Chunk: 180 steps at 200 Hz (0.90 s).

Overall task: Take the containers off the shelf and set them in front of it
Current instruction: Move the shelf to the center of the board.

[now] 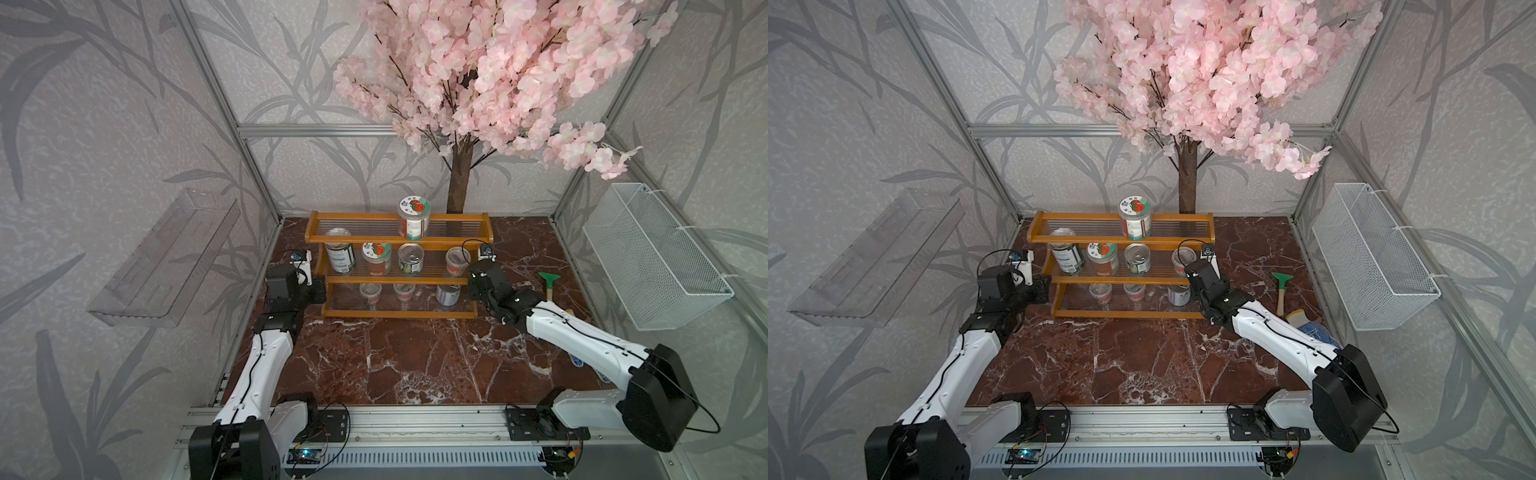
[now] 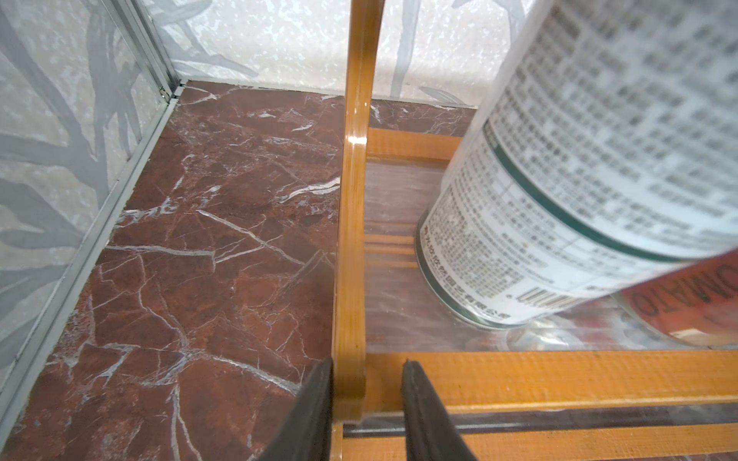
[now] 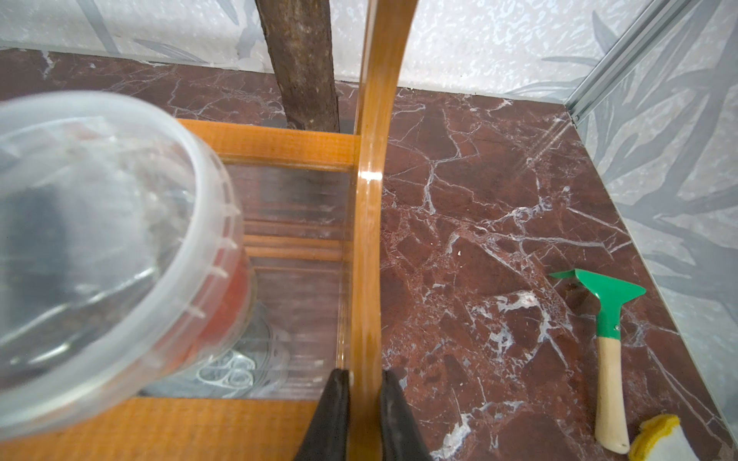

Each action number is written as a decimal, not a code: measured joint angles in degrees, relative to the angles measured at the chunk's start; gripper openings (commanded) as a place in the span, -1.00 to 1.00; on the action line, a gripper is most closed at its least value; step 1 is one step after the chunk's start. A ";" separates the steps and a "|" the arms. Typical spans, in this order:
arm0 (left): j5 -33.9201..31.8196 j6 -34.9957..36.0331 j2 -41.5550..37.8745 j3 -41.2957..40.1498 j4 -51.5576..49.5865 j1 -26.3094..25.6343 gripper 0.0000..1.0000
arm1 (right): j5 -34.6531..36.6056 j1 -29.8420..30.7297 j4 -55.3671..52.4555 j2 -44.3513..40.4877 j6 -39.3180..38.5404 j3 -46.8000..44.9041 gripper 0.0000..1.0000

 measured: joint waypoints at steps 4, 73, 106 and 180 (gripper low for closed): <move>-0.11 -0.24 -0.13 -0.24 0.26 -0.31 -0.36 | -0.31 -0.33 0.13 -0.07 -0.31 -0.07 -1.00; -0.44 -1.60 3.04 -0.22 4.76 -2.82 -0.32 | -2.91 -3.96 2.51 -0.13 -2.95 -0.66 -1.00; -0.48 -1.55 4.35 -0.15 6.64 -3.54 -0.29 | -3.43 -4.92 3.17 0.04 -3.39 -0.74 -1.00; -0.42 -1.03 4.46 0.61 5.42 -3.91 -0.20 | -4.02 -5.60 3.93 0.37 -3.98 -0.74 -0.94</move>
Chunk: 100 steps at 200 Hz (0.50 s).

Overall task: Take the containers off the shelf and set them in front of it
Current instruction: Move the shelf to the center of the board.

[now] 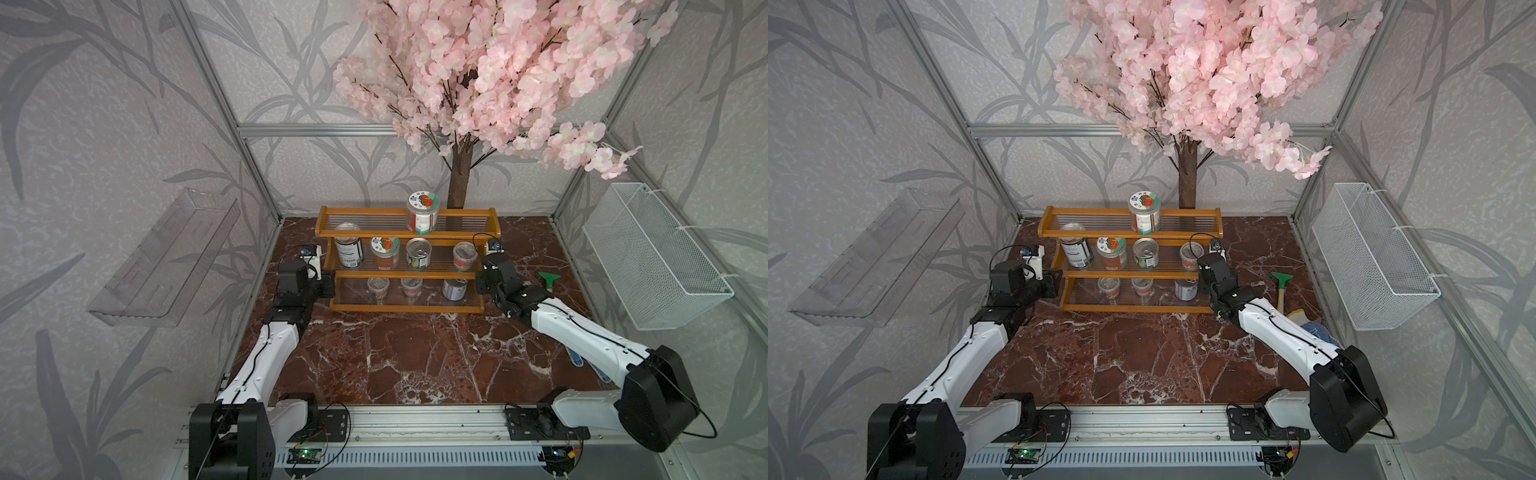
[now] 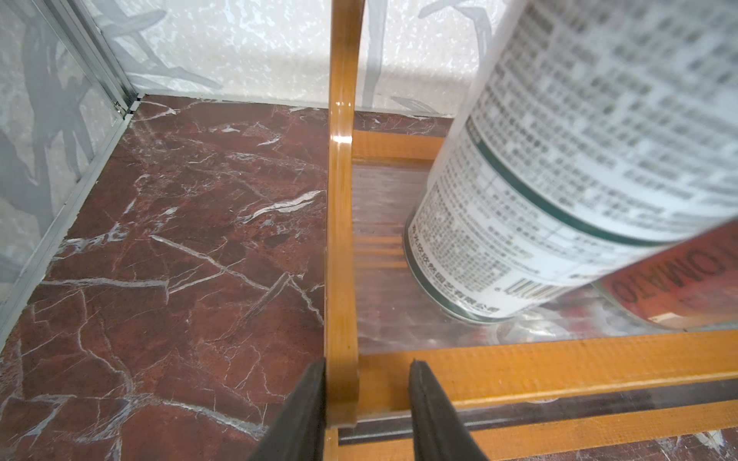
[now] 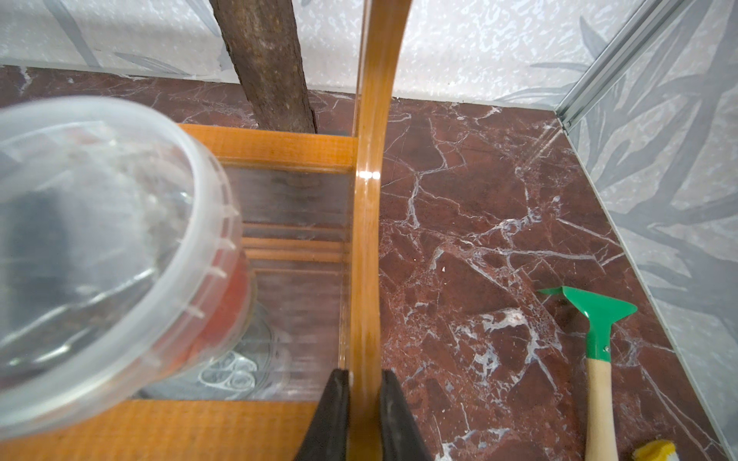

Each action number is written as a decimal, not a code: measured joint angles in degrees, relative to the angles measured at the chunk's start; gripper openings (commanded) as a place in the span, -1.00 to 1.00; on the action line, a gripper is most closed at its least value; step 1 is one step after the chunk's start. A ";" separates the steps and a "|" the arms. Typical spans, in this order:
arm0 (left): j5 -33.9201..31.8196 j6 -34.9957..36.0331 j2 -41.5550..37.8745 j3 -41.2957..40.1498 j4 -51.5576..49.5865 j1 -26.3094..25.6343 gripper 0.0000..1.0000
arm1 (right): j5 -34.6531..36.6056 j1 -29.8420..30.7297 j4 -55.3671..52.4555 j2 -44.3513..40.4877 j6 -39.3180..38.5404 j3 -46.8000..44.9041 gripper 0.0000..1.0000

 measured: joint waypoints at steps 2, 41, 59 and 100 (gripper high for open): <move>0.02 -0.04 -0.11 -0.07 -0.02 -0.02 -0.19 | 0.00 0.00 0.00 0.00 -0.02 0.00 -0.94; 0.11 0.17 -0.35 -0.09 -0.35 -0.35 -0.04 | -0.20 -0.09 0.02 -0.02 -0.17 0.00 -0.70; 0.37 0.17 -0.35 -0.09 -0.35 -0.63 0.08 | -0.13 -0.09 0.02 -0.07 -0.59 0.00 -0.63; 0.92 0.07 -0.72 -0.07 -1.86 -1.03 0.32 | 0.07 0.20 -0.04 -0.66 -3.63 0.00 -0.41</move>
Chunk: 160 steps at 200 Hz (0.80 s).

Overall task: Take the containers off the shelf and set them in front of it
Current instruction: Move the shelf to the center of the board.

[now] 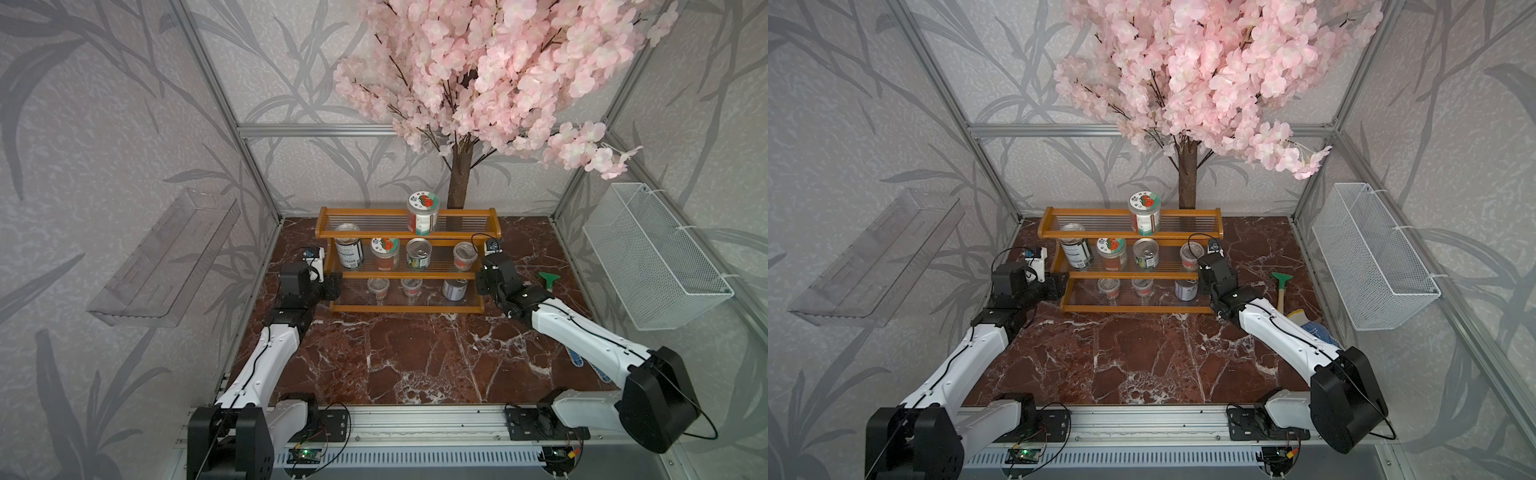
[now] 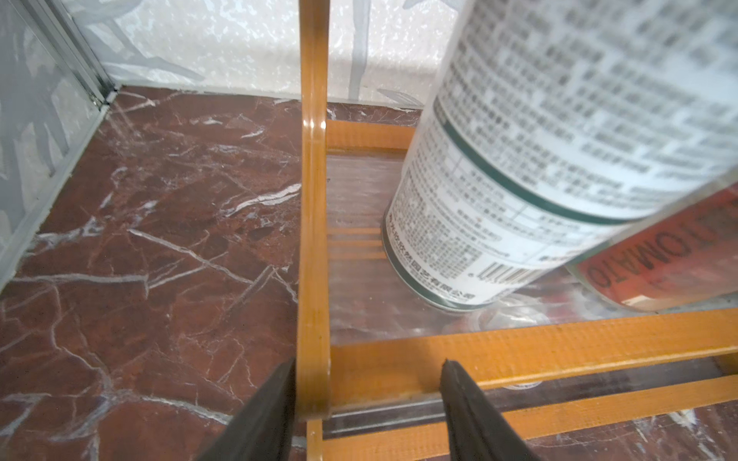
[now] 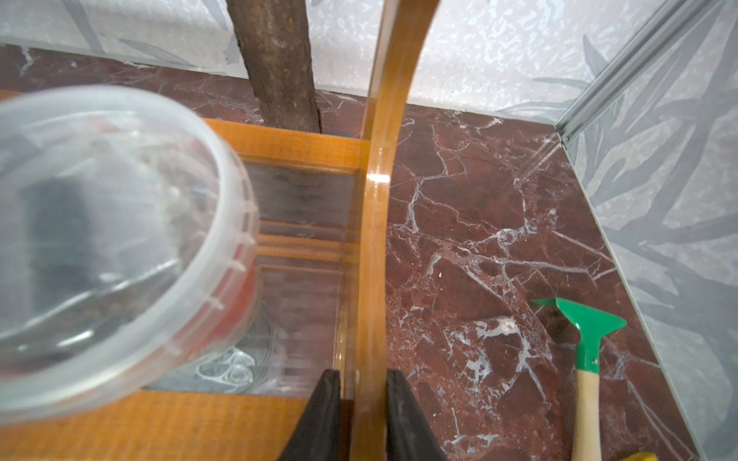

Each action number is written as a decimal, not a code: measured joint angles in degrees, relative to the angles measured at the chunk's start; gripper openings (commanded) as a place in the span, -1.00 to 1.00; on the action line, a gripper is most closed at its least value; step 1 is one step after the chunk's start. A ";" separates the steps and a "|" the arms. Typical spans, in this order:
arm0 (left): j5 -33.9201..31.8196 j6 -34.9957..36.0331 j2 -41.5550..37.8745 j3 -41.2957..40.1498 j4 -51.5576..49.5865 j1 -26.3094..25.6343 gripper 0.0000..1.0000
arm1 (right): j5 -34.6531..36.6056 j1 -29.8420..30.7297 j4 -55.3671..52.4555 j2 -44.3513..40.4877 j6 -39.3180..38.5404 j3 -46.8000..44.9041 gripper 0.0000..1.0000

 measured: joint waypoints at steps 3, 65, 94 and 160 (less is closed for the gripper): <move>0.02 -0.09 -0.09 0.00 -0.50 -0.09 0.34 | -0.09 0.04 0.00 -0.13 -0.20 0.00 -0.38; -1.66 0.04 -5.92 0.00 -10.36 -0.48 0.73 | -4.39 0.33 -3.41 -8.81 -2.45 0.02 0.01; -1.09 -0.28 -12.98 0.02 -13.49 -0.50 0.86 | -12.81 0.33 -6.84 -16.65 -4.09 -0.02 0.31; 16.44 -1.88 -25.11 0.04 -11.39 -0.55 1.00 | -33.88 0.31 -8.17 -21.97 -9.05 4.66 0.98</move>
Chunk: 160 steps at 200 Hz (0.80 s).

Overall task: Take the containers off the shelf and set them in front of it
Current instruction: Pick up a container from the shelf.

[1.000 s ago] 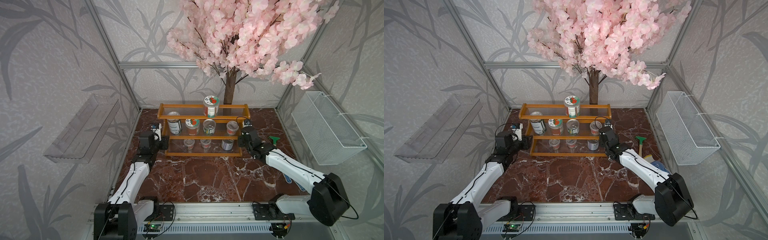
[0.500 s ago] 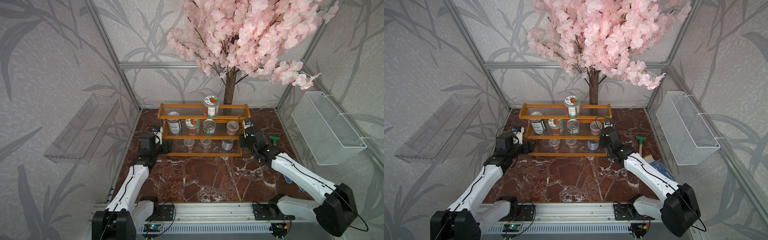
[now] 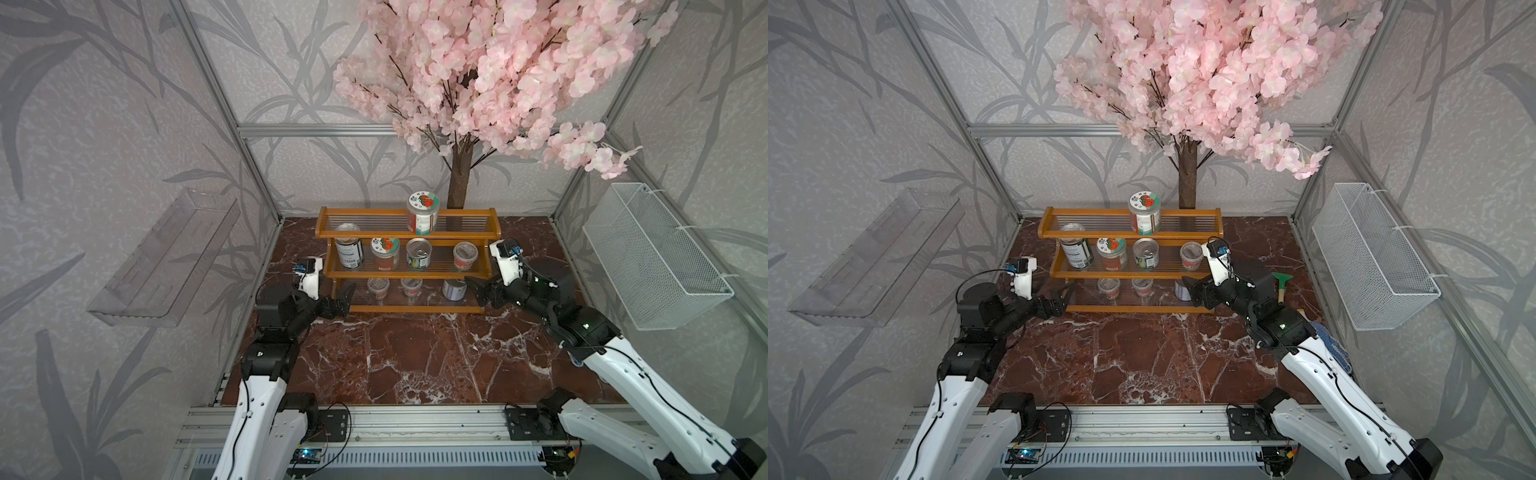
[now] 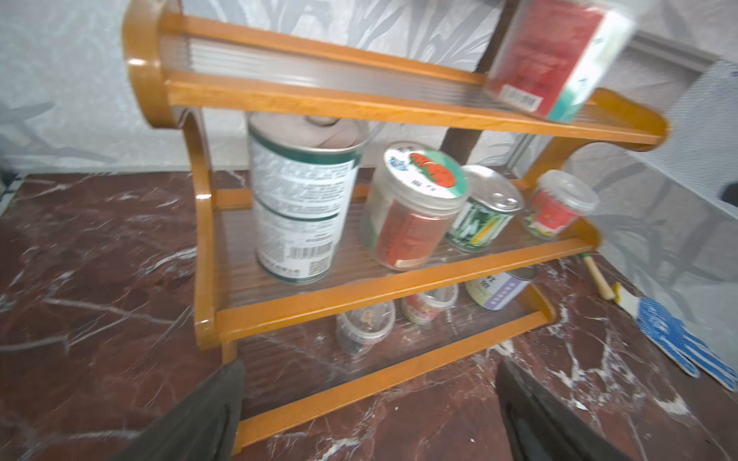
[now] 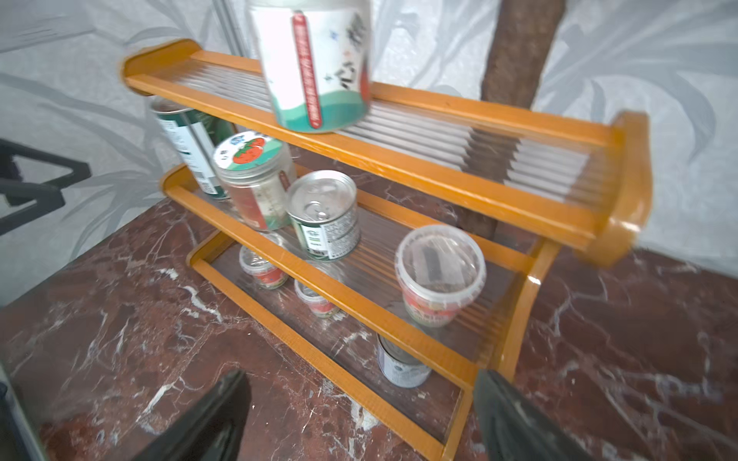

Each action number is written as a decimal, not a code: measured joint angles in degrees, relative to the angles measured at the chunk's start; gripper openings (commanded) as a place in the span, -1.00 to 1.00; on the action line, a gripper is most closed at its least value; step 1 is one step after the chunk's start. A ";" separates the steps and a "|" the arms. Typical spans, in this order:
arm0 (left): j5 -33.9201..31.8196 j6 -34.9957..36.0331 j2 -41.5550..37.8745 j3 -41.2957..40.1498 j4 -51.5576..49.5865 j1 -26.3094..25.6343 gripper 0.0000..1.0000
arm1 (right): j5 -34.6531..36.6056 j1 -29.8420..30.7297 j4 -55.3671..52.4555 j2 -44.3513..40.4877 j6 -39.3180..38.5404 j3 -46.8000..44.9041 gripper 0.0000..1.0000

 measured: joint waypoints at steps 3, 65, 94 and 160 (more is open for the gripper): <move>0.68 -0.11 -0.33 0.00 0.11 0.00 1.00 | -0.68 0.00 -0.02 0.26 -0.02 0.48 0.98; 9.66 -4.61 -3.72 -4.52 6.75 0.00 1.00 | -7.23 0.02 4.46 12.92 0.28 14.56 0.98; 10.73 -5.73 -2.80 -4.96 8.26 0.00 1.00 | -7.32 0.02 6.99 20.61 0.50 19.74 0.98; 10.78 -5.97 -2.01 -4.98 8.83 0.00 1.00 | -7.52 0.44 9.81 33.14 0.68 29.46 0.98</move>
